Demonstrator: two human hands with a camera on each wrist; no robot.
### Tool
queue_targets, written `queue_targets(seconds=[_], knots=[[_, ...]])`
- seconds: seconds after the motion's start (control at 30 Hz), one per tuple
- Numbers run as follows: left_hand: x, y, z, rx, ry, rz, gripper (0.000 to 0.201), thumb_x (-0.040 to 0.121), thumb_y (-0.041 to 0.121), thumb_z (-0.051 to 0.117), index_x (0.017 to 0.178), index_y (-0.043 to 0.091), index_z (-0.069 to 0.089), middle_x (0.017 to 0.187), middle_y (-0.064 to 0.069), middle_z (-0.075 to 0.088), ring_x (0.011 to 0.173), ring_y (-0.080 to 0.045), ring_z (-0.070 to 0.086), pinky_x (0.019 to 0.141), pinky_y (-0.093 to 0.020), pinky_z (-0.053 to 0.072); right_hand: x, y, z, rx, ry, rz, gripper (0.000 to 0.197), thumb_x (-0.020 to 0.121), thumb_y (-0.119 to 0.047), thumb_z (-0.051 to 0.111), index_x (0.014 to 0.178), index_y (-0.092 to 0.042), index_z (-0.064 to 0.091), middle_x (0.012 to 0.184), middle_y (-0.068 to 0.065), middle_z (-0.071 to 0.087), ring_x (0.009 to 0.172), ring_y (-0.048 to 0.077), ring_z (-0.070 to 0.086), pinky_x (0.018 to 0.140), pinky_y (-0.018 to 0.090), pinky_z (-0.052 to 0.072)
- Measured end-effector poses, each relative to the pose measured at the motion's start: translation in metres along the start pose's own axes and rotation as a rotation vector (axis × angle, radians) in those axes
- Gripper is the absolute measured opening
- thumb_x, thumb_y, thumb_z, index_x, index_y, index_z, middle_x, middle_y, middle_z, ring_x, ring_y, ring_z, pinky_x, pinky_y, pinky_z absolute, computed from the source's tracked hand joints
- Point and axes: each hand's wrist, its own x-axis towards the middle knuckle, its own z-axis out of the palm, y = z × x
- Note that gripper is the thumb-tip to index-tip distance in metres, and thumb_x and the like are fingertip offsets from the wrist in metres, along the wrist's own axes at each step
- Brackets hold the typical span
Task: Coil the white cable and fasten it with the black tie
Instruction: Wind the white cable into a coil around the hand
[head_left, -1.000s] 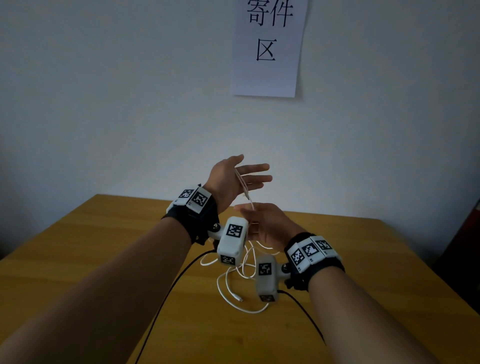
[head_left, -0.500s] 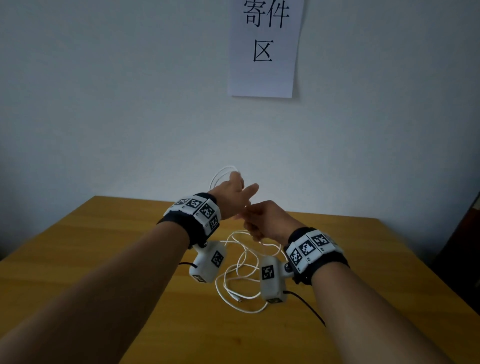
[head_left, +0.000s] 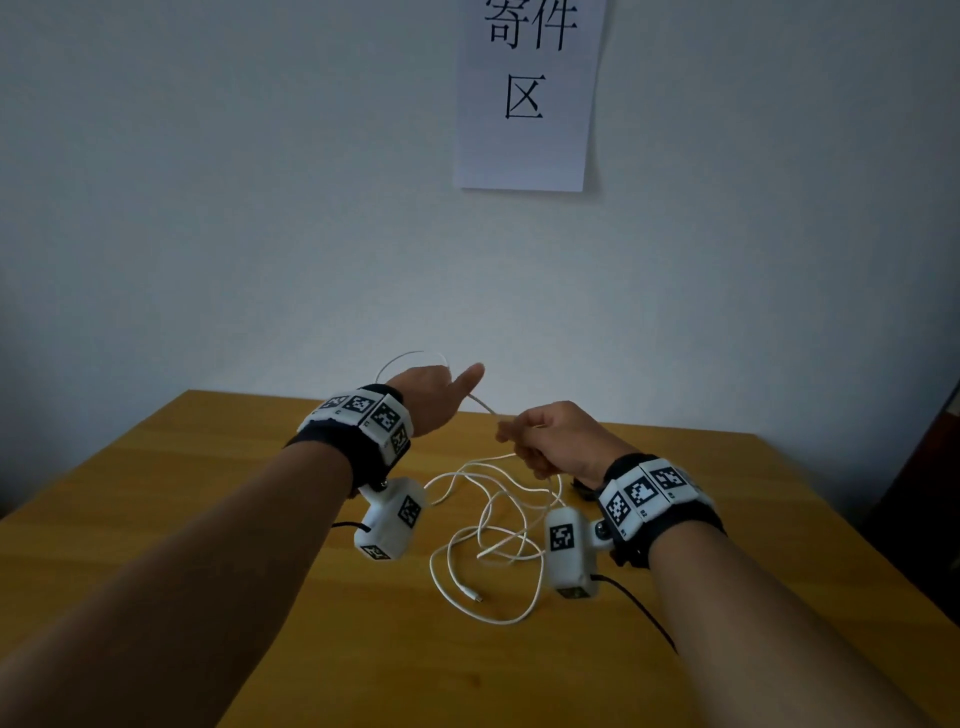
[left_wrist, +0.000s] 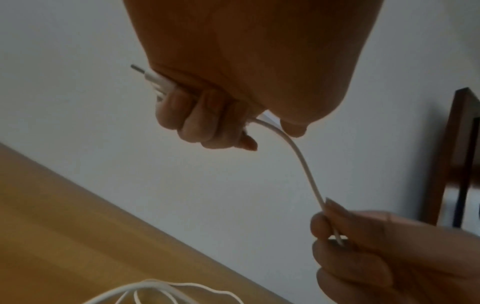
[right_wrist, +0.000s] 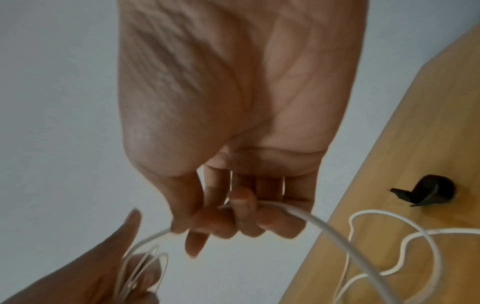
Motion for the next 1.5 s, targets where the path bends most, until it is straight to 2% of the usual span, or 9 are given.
queue_targets(seconds=[0.17,0.37,0.6,0.87,0.97,1.07,1.23,1.33,1.5], knots=[[-0.002,-0.004,0.0,-0.124,-0.095,-0.088,0.077,0.086,0.077,0.014,0.072,0.01,0.049,0.057,-0.003,0.047,0.053,-0.021,0.045,0.062,-0.032,0.041,0.001,0.007,-0.005,-0.02,0.143,-0.059,0.027,0.105,-0.028,0.055,0.1,-0.014,0.077,0.072,0.0,0.051,0.057,0.013,0.046,0.056,0.028,0.047],[-0.014,0.004,-0.004,-0.977,-0.345,-0.133,0.053,0.097,0.053,0.042,0.055,0.025,0.027,0.046,0.007,0.022,0.039,-0.012,0.017,0.045,-0.024,0.012,0.009,0.004,-0.001,-0.203,0.307,-0.125,0.037,0.099,-0.053,0.055,0.083,-0.024,0.07,0.079,-0.004,0.061,0.06,0.011,0.05,0.063,0.031,0.047],[-0.017,0.019,-0.015,-1.593,-0.472,0.002,0.042,0.098,0.034,0.037,0.061,0.024,0.019,0.051,0.006,0.015,0.047,-0.014,0.008,0.046,-0.026,0.012,0.013,-0.001,0.011,-0.084,0.224,-0.016,0.058,0.099,-0.063,0.045,0.086,-0.011,0.069,0.07,0.005,0.053,0.051,0.017,0.045,0.053,0.029,0.043],[-0.019,0.034,-0.02,-1.963,-0.307,0.105,0.039,0.102,0.033,0.029,0.067,0.02,0.036,0.072,-0.005,0.069,0.06,-0.024,0.065,0.068,-0.035,0.057,0.004,0.002,0.026,0.124,-0.011,-0.033,0.044,0.109,-0.042,0.039,0.109,-0.003,0.06,0.068,0.008,0.06,0.053,0.021,0.063,0.054,0.03,0.056],[-0.017,0.035,-0.022,-1.966,-0.315,0.198,0.041,0.104,0.036,0.025,0.067,0.021,0.035,0.121,-0.021,0.068,0.114,-0.038,0.065,0.107,-0.053,0.041,0.004,0.004,0.03,0.069,-0.078,-0.033,0.039,0.106,-0.029,0.049,0.105,0.008,0.061,0.07,0.014,0.064,0.058,0.026,0.067,0.072,0.049,0.062],[-0.013,0.033,-0.023,-1.82,-0.245,0.19,0.04,0.103,0.04,0.022,0.069,0.025,0.035,0.132,-0.018,0.063,0.129,-0.032,0.055,0.116,-0.057,0.024,0.003,0.004,0.032,0.0,-0.184,0.001,0.03,0.099,-0.016,0.055,0.114,0.01,0.061,0.085,0.023,0.067,0.062,0.028,0.069,0.079,0.052,0.061],[-0.01,0.033,-0.017,-1.545,-0.039,0.173,0.025,0.101,0.041,0.027,0.085,0.022,0.034,0.118,-0.011,0.072,0.123,-0.02,0.059,0.104,-0.047,0.032,-0.005,-0.005,0.038,-0.207,-0.293,0.082,0.018,0.095,-0.005,0.047,0.091,-0.009,0.063,0.075,0.012,0.063,0.05,0.021,0.055,0.062,0.038,0.055],[-0.013,0.039,-0.013,-1.362,0.032,0.21,0.019,0.098,0.034,0.033,0.087,0.018,0.032,0.111,-0.011,0.075,0.09,-0.018,0.062,0.07,-0.025,0.041,-0.009,-0.015,0.042,-0.247,-0.341,0.176,0.018,0.087,-0.02,0.045,0.089,-0.01,0.058,0.078,0.007,0.053,0.048,0.014,0.038,0.049,0.027,0.04],[-0.011,0.04,0.005,-0.947,0.07,0.254,0.032,0.103,0.029,0.034,0.08,0.013,0.049,0.102,-0.014,0.076,0.051,-0.023,0.049,0.056,-0.027,0.037,-0.011,-0.028,0.038,-0.286,-0.393,0.186,0.017,0.092,-0.021,0.045,0.085,-0.016,0.061,0.055,-0.005,0.044,0.049,0.014,0.029,0.05,0.025,0.028]])
